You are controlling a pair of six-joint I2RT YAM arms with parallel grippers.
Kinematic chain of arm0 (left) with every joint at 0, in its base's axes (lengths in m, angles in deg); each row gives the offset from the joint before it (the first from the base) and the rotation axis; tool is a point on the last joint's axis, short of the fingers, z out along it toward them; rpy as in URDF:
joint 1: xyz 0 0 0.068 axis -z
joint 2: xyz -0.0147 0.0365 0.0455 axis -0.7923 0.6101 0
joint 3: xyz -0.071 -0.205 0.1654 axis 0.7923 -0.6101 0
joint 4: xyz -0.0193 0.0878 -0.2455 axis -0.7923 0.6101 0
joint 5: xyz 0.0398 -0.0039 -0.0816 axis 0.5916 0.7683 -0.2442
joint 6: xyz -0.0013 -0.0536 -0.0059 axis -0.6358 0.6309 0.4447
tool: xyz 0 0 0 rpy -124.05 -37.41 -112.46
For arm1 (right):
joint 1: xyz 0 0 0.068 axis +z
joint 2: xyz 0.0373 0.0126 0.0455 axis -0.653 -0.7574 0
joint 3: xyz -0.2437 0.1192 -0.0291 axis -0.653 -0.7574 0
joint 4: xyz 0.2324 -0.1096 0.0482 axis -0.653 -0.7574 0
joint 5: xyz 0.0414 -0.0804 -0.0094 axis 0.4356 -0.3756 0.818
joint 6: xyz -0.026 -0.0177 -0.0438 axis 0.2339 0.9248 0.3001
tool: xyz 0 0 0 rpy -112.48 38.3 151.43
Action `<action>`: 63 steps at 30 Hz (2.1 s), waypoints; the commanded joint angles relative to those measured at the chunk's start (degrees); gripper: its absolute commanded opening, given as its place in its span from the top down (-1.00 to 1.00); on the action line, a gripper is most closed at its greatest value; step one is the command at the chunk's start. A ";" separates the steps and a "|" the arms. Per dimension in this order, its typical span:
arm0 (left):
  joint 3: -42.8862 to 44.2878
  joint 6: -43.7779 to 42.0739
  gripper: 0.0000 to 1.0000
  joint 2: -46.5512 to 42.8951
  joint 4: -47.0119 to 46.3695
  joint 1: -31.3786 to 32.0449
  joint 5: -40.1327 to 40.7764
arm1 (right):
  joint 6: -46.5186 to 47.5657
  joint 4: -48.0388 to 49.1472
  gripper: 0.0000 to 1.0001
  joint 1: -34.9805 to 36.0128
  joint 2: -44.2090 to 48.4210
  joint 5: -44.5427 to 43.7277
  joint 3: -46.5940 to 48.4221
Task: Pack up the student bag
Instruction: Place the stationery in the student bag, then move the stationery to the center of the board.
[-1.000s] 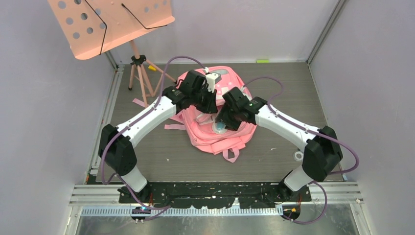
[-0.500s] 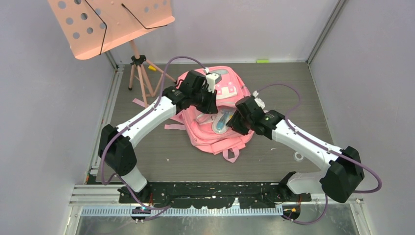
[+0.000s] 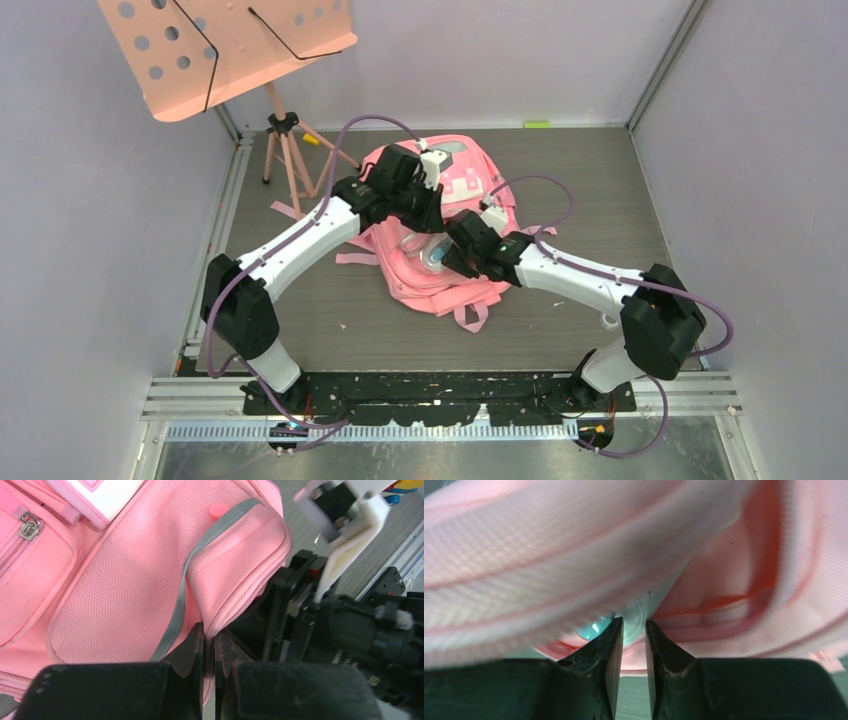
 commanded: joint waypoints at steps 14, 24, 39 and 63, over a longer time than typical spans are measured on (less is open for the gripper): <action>0.89 0.70 1.00 -3.78 -2.72 0.24 -2.87 | 5.47 35.73 0.43 2.83 -6.53 -11.33 -2.94; 1.02 0.00 1.00 -4.14 -2.25 0.26 -1.65 | 7.01 35.47 0.35 2.78 -4.73 -12.56 -3.89; 1.56 -3.13 1.00 -5.62 -0.34 -1.39 4.93 | 16.81 0.90 -0.36 2.67 17.23 -11.41 -6.07; 0.72 -1.60 1.00 -6.34 -1.82 -1.59 2.98 | 0.65 -24.50 -0.99 -36.55 29.22 -26.08 -19.86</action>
